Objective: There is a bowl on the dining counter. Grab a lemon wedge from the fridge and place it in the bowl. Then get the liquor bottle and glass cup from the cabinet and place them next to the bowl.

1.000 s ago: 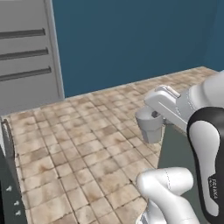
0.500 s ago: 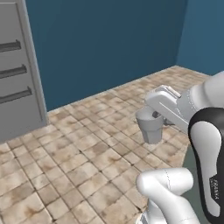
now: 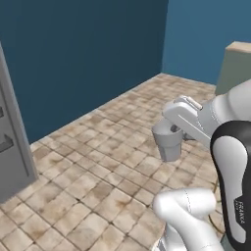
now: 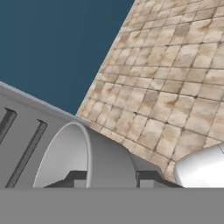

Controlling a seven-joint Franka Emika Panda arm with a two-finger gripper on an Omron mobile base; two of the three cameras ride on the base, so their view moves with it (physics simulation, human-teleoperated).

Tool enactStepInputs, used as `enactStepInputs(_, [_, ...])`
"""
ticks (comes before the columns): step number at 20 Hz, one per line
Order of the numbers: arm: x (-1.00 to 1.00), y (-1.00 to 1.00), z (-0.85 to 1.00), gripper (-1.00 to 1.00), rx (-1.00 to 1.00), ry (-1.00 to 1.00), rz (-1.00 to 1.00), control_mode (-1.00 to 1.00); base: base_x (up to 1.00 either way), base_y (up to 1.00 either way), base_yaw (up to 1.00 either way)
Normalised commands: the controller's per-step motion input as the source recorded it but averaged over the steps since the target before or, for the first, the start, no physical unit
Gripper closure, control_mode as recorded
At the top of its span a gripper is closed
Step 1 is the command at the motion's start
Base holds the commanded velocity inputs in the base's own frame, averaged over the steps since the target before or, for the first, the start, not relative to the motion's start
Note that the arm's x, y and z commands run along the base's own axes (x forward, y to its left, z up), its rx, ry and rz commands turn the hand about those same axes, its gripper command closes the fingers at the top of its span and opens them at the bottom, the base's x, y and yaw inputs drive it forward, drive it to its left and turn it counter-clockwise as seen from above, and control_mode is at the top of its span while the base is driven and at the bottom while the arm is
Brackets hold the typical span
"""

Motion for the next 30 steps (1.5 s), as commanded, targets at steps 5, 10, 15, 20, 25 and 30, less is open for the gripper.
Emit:
enactStepInputs(5, [0.00, 0.00, 0.00, 1.00, 0.00, 0.00, 0.00, 1.00, 0.91, 0.18, -0.43])
enactStepInputs(10, [0.00, 0.00, 0.00, 1.00, 0.00, 0.00, 0.00, 1.00, 0.96, 0.16, -0.43])
enactStepInputs(15, [0.00, 0.00, 0.00, 1.00, 0.00, 0.00, 0.00, 1.00, 0.95, 0.08, -0.41])
enactStepInputs(20, [0.00, 0.00, 0.00, 1.00, 0.00, 0.00, 0.00, 1.00, 0.94, 0.06, -0.40])
enactStepInputs(25, [0.00, 0.00, 0.00, 1.00, 0.00, 0.00, 0.00, 1.00, 0.96, 0.02, -0.39])
enactStepInputs(30, [0.00, 0.00, 0.00, 1.00, 0.00, 0.00, 0.00, 1.00, 0.91, 0.06, -0.42])
